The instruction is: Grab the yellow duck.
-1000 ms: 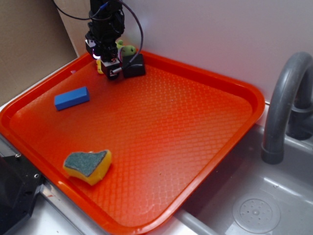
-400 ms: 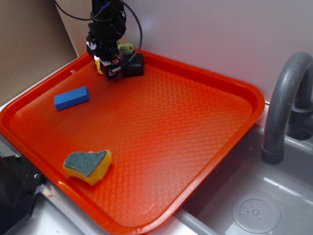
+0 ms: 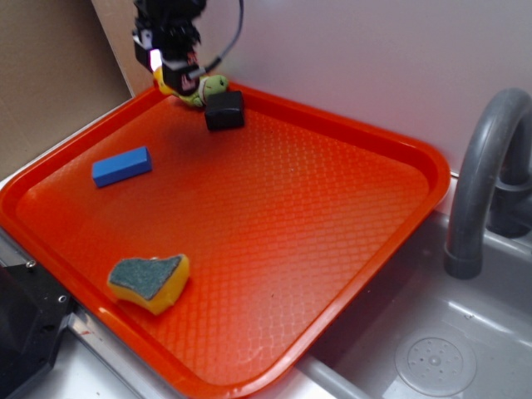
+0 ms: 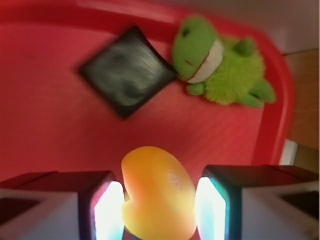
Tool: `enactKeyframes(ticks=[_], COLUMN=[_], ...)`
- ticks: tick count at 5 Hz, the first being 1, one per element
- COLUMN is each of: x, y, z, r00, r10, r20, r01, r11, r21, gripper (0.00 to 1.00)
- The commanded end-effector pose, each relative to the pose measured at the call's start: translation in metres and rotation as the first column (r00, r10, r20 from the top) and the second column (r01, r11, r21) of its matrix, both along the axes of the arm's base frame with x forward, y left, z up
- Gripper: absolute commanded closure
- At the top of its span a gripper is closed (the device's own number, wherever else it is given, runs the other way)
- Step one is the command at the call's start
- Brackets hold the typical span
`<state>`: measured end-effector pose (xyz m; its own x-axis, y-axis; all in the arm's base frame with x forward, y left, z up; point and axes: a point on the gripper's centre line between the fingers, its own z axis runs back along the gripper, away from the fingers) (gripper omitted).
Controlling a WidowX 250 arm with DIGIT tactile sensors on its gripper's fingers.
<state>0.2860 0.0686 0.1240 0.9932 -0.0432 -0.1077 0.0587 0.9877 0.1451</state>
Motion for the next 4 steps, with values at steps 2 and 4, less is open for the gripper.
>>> enactKeyframes(ticks=[2, 4], x=[-0.038, -0.053], y=[-0.019, -0.047], z=[0.084, 0.110], r00=[0.989, 0.978], r10=[0.005, -0.072], r20=[0.147, 0.195], r01=[0.008, 0.106], r11=[0.996, 0.980], r21=[-0.091, -0.169], gripper=[1.00, 1.00])
